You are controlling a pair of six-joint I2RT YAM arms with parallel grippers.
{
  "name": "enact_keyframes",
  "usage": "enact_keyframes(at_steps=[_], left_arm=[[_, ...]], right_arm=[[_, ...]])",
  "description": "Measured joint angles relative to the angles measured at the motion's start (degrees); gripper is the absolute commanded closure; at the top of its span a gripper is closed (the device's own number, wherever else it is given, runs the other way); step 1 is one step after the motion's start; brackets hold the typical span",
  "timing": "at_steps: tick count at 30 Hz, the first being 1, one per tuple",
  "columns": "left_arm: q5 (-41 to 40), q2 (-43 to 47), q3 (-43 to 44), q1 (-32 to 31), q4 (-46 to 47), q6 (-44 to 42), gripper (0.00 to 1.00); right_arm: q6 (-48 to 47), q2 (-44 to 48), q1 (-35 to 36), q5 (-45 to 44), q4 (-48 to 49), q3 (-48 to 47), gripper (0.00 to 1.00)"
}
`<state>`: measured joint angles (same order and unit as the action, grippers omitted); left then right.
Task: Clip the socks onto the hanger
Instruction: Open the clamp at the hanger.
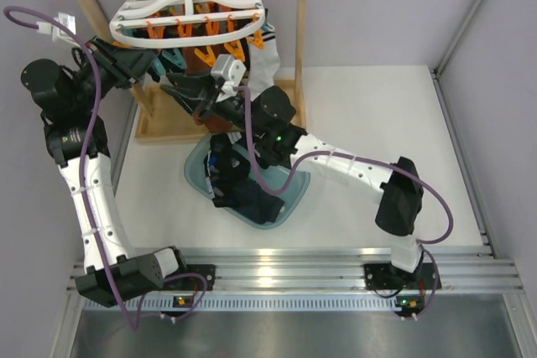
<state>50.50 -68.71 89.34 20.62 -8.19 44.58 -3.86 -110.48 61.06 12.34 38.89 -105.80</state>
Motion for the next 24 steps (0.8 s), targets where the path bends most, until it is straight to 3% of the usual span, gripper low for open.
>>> enact_keyframes(at_steps=[8,24], left_arm=[[0.0,0.4,0.0,0.0,0.5,0.4,1.0],[0.2,1.0,-1.6,0.0,1.6,0.8,1.0]], right_arm=[[-0.7,0.0,2.1,0.3,-3.3,0.4,0.66],[-2.9,-8.5,2.0,-13.0,-6.6,-6.9,0.61]])
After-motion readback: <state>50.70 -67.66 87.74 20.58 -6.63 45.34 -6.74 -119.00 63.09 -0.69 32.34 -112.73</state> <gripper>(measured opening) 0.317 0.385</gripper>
